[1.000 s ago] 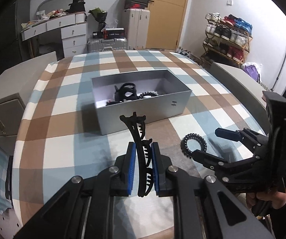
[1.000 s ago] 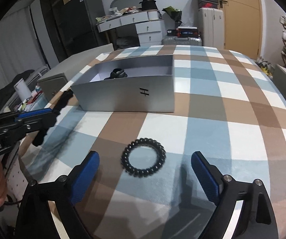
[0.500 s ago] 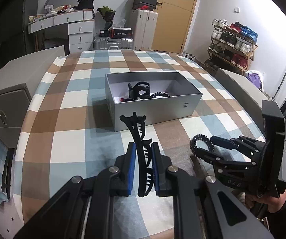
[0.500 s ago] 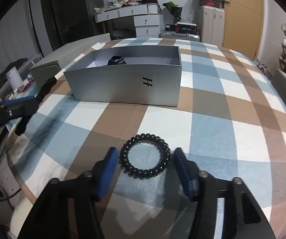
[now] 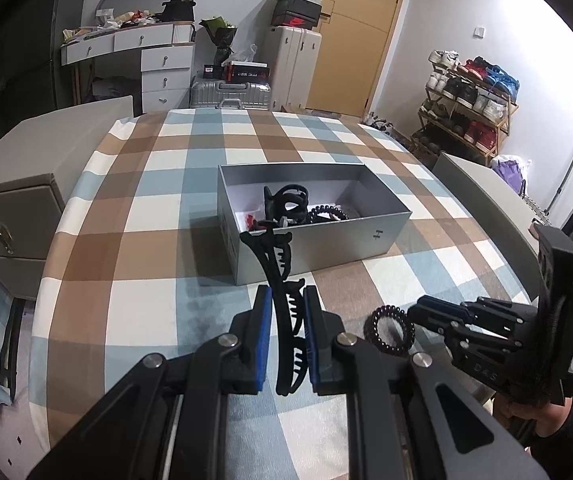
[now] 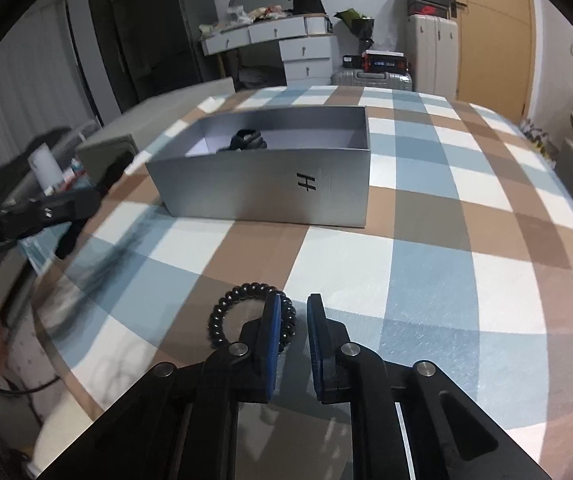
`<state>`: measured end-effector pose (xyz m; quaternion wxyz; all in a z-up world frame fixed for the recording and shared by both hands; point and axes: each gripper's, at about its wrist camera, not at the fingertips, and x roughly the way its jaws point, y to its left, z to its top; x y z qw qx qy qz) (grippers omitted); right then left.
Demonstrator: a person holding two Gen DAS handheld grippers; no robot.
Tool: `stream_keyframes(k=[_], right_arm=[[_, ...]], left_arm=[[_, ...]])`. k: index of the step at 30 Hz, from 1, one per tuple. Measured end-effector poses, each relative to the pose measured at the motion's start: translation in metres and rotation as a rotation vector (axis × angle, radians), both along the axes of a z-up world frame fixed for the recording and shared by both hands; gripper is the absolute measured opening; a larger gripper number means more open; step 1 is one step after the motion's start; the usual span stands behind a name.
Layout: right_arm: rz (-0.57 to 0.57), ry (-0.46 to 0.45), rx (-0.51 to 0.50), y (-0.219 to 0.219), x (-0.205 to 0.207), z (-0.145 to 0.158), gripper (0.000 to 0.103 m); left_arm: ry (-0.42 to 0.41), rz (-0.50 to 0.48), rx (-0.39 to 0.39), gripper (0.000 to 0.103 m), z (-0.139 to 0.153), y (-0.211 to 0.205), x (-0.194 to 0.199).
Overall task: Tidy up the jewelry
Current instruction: 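Grasp the black coiled hair tie with the right tool while the left tool holds the barrette, then carry the barrette and hair tie into the box and open both tools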
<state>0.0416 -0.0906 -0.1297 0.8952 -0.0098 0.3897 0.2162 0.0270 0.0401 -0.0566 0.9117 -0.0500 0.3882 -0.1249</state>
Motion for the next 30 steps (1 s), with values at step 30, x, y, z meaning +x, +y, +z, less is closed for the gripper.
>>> stream_keyframes(k=[30], right_arm=[[0.085, -0.099, 0.082, 0.009, -0.004, 0.023, 0.037]], left_arm=[[-0.025, 0.033, 0.0, 0.01, 0.012, 0.009, 0.02]])
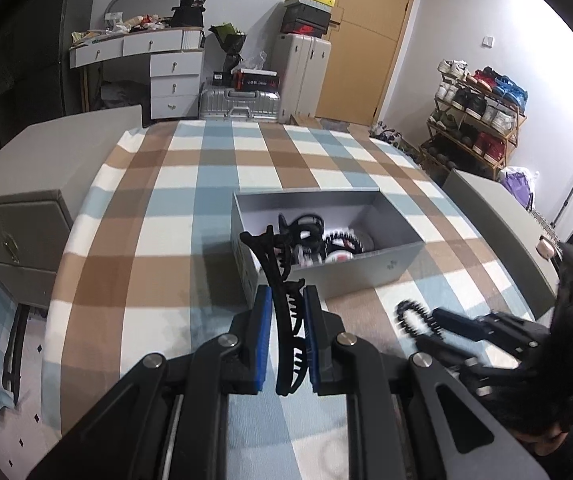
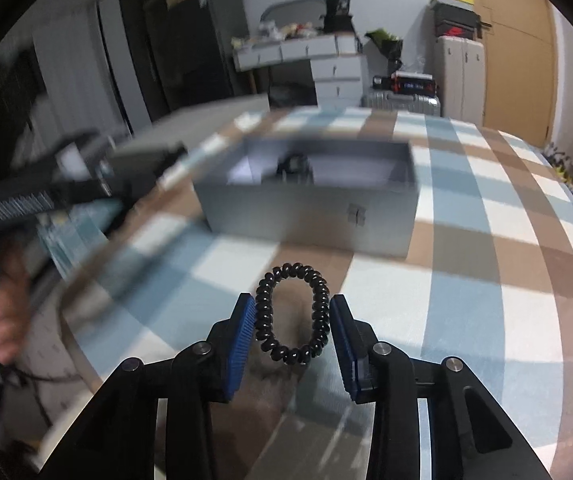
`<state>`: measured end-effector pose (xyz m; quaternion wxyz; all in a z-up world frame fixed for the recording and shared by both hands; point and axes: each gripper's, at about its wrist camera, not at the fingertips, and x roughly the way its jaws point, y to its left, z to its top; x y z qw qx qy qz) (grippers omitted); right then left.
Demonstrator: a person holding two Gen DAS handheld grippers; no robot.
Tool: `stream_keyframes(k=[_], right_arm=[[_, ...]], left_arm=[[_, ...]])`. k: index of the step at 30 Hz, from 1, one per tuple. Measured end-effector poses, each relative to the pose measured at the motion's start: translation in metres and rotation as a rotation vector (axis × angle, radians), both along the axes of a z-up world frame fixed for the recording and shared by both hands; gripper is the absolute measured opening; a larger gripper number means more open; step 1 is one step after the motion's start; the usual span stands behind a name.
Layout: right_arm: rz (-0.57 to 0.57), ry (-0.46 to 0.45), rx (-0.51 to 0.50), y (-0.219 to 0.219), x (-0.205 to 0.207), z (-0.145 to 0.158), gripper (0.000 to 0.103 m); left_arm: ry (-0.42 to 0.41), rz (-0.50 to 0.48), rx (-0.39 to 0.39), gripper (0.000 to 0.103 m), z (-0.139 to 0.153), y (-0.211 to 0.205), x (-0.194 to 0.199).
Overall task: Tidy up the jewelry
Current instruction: 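Carry the barrette and hair tie into the box and open both tools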
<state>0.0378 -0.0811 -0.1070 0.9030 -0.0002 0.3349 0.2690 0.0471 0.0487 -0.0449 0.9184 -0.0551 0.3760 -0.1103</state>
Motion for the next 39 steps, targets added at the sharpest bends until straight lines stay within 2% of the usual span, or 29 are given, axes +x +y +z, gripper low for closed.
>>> stream_keyframes(k=[2, 8, 12, 19, 24, 29, 35, 36, 37, 38, 39], right_arm=[[-0.001, -0.026, 0.052, -0.007, 0.004, 0.016, 0.037], [0.004, -0.048, 0.121, -0.011, 0.035, 0.048, 0.037], [0.001, -0.049, 0.126, -0.008, 0.059, 0.056, 0.037], [-0.002, -0.025, 0.1, 0.003, 0.089, 0.052, 0.037], [-0.029, -0.009, 0.061, 0.006, 0.103, 0.042, 0.038], [-0.052, 0.026, 0.063, 0.001, 0.114, 0.031, 0.038], [-0.058, 0.03, 0.077, 0.0, 0.118, 0.029, 0.043], [-0.054, 0.028, 0.081, 0.0, 0.118, 0.029, 0.047], [-0.052, 0.025, 0.084, -0.001, 0.117, 0.029, 0.048], [-0.05, 0.021, 0.088, -0.001, 0.117, 0.03, 0.05], [-0.047, 0.015, 0.094, -0.002, 0.115, 0.031, 0.052]], left_arm=[[-0.005, -0.004, -0.013, 0.01, 0.002, -0.001, 0.007], [-0.005, -0.035, -0.03, 0.01, 0.001, -0.009, 0.029], [-0.005, -0.057, -0.031, 0.01, 0.002, -0.015, 0.039], [0.015, -0.11, -0.053, 0.01, -0.003, -0.026, 0.057], [0.041, -0.111, -0.086, 0.01, -0.01, -0.027, 0.068], [0.064, -0.122, -0.09, 0.01, -0.014, -0.033, 0.072], [0.064, -0.123, -0.1, 0.011, -0.013, -0.032, 0.073], [0.064, -0.12, -0.098, 0.012, -0.013, -0.032, 0.074], [0.066, -0.114, -0.092, 0.018, -0.012, -0.032, 0.074], [0.069, -0.11, -0.09, 0.03, -0.012, -0.031, 0.074], [0.069, -0.106, -0.094, 0.037, -0.012, -0.03, 0.073]])
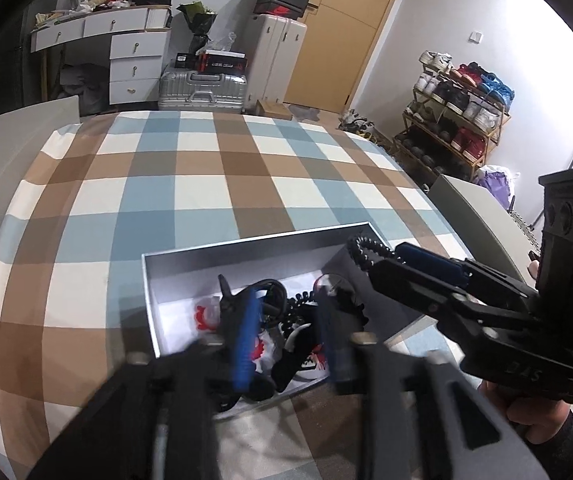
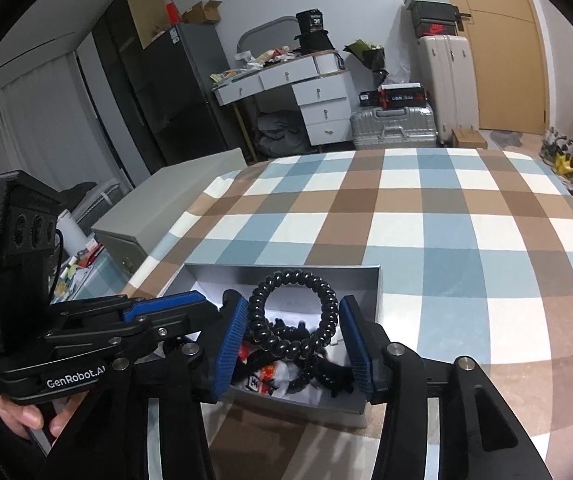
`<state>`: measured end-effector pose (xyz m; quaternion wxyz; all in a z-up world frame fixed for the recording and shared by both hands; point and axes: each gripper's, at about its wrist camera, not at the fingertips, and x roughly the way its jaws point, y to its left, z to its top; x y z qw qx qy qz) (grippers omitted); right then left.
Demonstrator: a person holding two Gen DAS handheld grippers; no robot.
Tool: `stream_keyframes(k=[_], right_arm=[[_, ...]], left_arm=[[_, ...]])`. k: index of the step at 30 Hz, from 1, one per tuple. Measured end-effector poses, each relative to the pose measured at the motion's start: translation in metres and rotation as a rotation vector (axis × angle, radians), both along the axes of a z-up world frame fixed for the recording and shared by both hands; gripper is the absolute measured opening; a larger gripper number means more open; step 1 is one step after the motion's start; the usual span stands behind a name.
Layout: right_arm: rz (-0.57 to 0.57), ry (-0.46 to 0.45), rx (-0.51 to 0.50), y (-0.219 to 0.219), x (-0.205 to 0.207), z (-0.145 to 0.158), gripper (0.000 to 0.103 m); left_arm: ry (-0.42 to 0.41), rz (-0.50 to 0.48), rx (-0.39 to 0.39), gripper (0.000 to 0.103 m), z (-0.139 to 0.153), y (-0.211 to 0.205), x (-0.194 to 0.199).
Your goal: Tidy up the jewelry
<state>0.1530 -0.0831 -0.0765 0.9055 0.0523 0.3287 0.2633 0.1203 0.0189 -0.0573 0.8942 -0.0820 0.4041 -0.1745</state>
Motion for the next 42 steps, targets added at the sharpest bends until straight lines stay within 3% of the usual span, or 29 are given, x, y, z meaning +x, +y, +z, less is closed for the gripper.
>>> stream_keyframes(k=[2, 6, 8, 10, 13, 15, 16, 18, 22, 27, 33, 42], right_arm=[[-0.006, -0.018, 0.009, -0.003, -0.004, 0.003, 0.059], [-0.018, -0.067, 0.037, -0.012, -0.016, 0.012, 0.071], [-0.037, -0.092, 0.05, -0.016, -0.022, 0.018, 0.077], [-0.051, -0.125, 0.075, -0.021, -0.03, 0.026, 0.083], [-0.088, -0.202, 0.113, -0.027, -0.044, 0.04, 0.1], [-0.104, -0.267, 0.141, -0.031, -0.055, 0.049, 0.103], [-0.104, -0.294, 0.153, -0.032, -0.06, 0.052, 0.103], [-0.103, -0.341, 0.172, -0.033, -0.067, 0.057, 0.103], [-0.148, -0.421, 0.177, -0.032, -0.08, 0.057, 0.103], [-0.202, -0.506, 0.1, -0.027, -0.091, 0.046, 0.103], [-0.283, -0.55, -0.018, -0.023, -0.097, 0.029, 0.103], [-0.296, -0.53, -0.087, -0.021, -0.093, 0.014, 0.103]], left_arm=[[-0.024, 0.014, -0.03, 0.055, 0.004, 0.006, -0.007], [-0.096, 0.061, -0.026, 0.069, 0.016, 0.014, -0.022], [-0.135, 0.103, -0.01, 0.08, 0.022, 0.018, -0.027], [-0.177, 0.149, 0.006, 0.083, 0.025, 0.022, -0.032], [-0.253, 0.234, 0.055, 0.085, 0.032, 0.027, -0.039], [-0.332, 0.289, 0.105, 0.094, 0.034, 0.027, -0.043], [-0.411, 0.337, 0.154, 0.102, 0.034, 0.026, -0.049], [-0.479, 0.384, 0.207, 0.102, 0.03, 0.026, -0.052], [-0.528, 0.397, 0.191, 0.102, 0.026, 0.031, -0.054], [-0.598, 0.43, 0.207, 0.102, 0.024, 0.036, -0.062], [-0.595, 0.444, 0.277, 0.102, 0.014, 0.035, -0.064], [-0.549, 0.439, 0.259, 0.102, 0.006, 0.037, -0.064]])
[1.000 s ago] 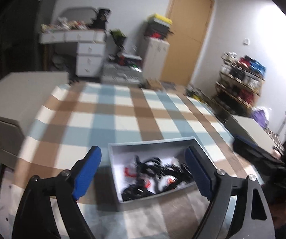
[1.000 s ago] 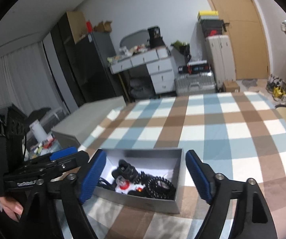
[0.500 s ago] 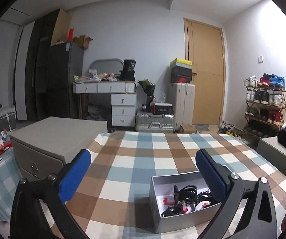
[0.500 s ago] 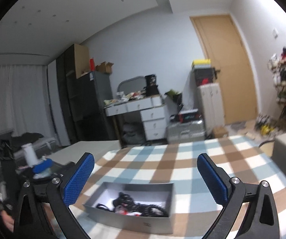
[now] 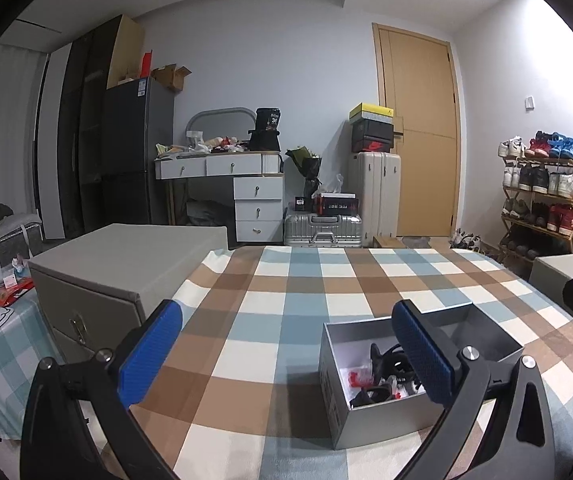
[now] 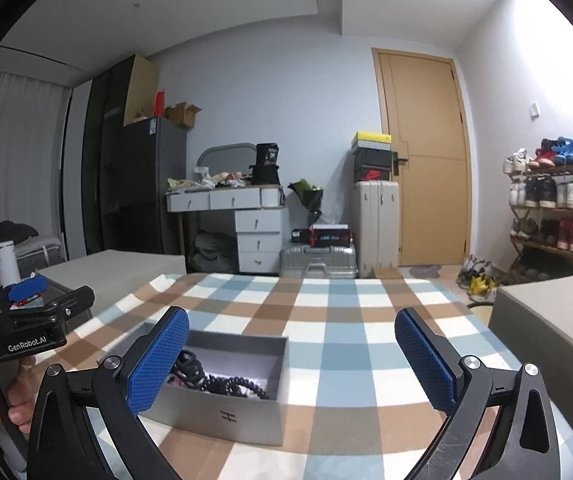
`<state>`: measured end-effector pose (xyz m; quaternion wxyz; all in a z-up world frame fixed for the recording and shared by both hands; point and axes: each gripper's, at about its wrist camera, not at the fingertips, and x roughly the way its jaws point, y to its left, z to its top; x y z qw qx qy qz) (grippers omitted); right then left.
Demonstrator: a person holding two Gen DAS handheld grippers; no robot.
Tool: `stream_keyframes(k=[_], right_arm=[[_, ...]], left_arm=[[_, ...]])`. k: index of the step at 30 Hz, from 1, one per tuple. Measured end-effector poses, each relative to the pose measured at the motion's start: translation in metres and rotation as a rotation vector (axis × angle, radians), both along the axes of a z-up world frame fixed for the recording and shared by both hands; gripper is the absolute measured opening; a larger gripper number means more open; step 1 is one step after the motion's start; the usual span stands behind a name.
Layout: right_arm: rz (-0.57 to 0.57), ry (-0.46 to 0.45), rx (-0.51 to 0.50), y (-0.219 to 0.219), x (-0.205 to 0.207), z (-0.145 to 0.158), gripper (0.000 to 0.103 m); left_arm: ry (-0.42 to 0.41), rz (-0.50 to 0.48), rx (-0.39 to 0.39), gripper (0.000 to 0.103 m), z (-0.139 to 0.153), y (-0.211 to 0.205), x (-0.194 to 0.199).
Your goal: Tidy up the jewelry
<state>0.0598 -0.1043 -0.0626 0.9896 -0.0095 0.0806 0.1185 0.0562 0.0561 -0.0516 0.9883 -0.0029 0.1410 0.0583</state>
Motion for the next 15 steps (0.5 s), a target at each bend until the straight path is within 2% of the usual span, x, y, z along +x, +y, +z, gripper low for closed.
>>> stream_keyframes(k=[6, 12, 15], right_arm=[[0.009, 0.055, -0.01, 0.0, 0.008, -0.009, 0.103], [0.046, 0.149, -0.039, 0.005, 0.022, -0.018, 0.103], [0.056, 0.151, -0.056, 0.009, 0.021, -0.019, 0.103]], left_arm=[[0.026, -0.02, -0.012, 0.102, -0.006, -0.002, 0.003], [0.073, -0.039, -0.003, 0.102, -0.008, -0.005, 0.007], [0.048, -0.038, 0.009, 0.102, -0.006, -0.007, -0.001]])
